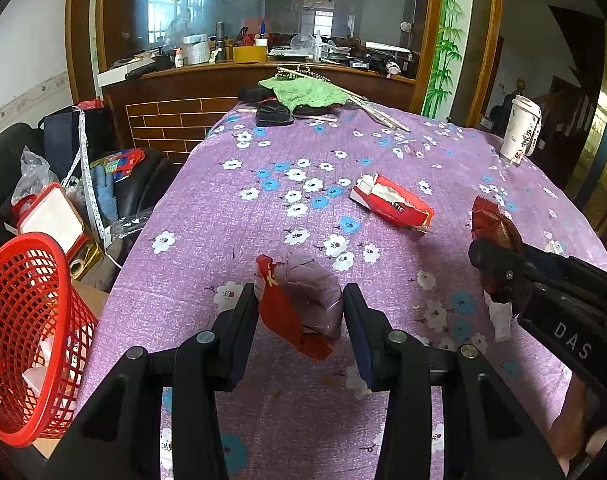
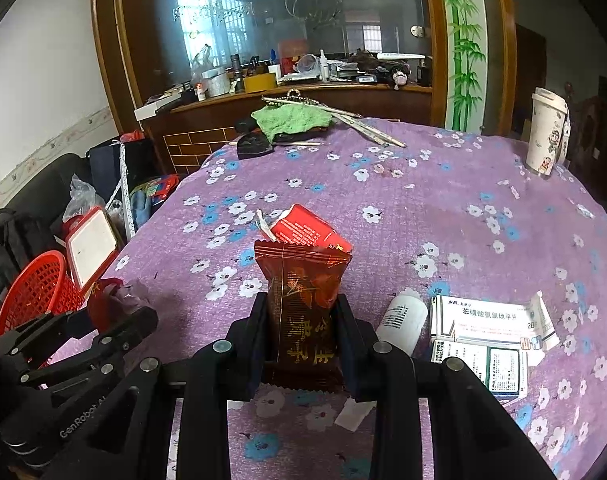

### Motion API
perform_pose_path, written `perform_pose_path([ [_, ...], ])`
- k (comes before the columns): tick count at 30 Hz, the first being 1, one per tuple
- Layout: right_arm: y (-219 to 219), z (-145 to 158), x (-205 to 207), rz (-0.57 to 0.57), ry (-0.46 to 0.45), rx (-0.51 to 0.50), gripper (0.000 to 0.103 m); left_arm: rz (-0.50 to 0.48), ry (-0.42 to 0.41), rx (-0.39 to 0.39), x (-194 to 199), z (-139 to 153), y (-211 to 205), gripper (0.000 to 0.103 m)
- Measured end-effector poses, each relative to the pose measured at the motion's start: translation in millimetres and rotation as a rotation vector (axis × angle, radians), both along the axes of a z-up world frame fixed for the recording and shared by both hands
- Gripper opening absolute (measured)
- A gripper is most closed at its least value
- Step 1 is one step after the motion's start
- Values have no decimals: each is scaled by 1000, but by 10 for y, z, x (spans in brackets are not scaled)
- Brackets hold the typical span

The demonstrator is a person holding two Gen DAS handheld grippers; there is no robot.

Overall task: Collect trash
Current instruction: 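Hold the red wrapper and brown candy packet above the table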

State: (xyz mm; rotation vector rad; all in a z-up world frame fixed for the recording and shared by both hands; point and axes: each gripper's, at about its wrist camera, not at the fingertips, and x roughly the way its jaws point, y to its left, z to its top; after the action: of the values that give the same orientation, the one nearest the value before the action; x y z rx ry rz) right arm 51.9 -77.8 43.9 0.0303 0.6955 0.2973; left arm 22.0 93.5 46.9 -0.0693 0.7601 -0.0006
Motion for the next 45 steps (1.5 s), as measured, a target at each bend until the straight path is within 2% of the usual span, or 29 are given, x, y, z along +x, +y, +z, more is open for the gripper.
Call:
perform_pose_path([
  [45, -8, -3, -21, -3, 4, 6, 34, -8, -12, 1, -18, 42, -49, 41],
])
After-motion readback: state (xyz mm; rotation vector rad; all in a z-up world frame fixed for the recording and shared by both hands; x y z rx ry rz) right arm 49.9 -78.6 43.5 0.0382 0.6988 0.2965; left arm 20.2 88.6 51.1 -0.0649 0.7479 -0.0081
